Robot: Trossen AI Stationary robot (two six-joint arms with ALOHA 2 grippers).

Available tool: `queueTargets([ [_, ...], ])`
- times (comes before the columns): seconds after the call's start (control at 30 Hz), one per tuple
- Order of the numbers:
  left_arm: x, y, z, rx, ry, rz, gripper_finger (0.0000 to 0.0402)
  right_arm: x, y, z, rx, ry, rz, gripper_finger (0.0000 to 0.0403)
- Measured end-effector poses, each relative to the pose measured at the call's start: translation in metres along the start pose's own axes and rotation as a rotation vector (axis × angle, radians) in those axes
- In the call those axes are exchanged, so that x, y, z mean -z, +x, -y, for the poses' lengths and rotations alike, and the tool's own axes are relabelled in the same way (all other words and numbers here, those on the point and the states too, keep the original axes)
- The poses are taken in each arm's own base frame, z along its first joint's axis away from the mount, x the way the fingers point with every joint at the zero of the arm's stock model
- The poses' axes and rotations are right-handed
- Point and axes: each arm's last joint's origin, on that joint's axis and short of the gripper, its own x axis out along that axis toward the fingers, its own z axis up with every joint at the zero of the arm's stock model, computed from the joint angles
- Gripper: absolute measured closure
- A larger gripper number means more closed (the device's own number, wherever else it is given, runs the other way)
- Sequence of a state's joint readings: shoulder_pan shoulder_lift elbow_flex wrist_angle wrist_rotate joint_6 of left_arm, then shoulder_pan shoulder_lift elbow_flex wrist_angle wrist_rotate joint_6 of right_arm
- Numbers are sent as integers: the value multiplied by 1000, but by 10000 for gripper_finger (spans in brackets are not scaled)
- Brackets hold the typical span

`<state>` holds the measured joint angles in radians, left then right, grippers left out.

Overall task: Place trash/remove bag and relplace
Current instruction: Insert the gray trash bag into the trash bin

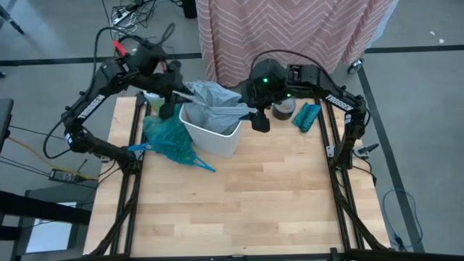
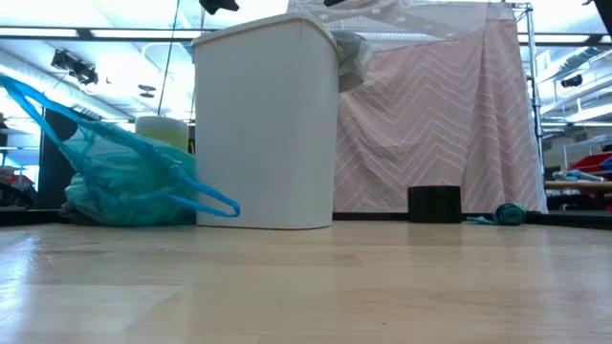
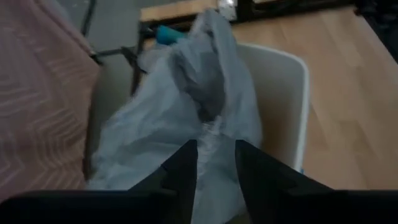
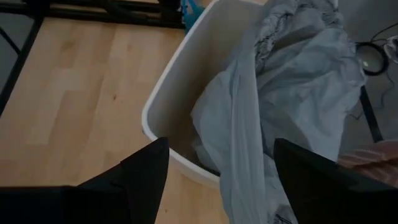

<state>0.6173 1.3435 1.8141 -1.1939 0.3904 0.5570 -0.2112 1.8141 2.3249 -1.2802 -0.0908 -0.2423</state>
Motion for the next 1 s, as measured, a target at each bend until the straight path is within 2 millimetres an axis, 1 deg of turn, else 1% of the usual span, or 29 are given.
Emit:
queueTargets([
  [0.13,-2,10,6,48,50,-32,269,-1,0,-3,-1,-4,0,125],
  [0.3,-4,17,9,52,85,-58,263,0,2,-1,3,0,3,131],
  [0.47,-4,22,8,15,149,-101,263,3,12,1,2,-13,-24,133],
  [0.67,-4,30,5,-1,175,-135,263,8,23,3,0,-39,-53,135],
  [0.77,-4,35,3,-11,206,-157,263,7,23,6,17,-38,-41,137],
  [0.93,0,52,-1,24,213,-232,263,6,23,9,20,-32,-22,138],
  [1.0,0,54,0,27,215,-236,263,6,23,10,20,-32,-22,138],
])
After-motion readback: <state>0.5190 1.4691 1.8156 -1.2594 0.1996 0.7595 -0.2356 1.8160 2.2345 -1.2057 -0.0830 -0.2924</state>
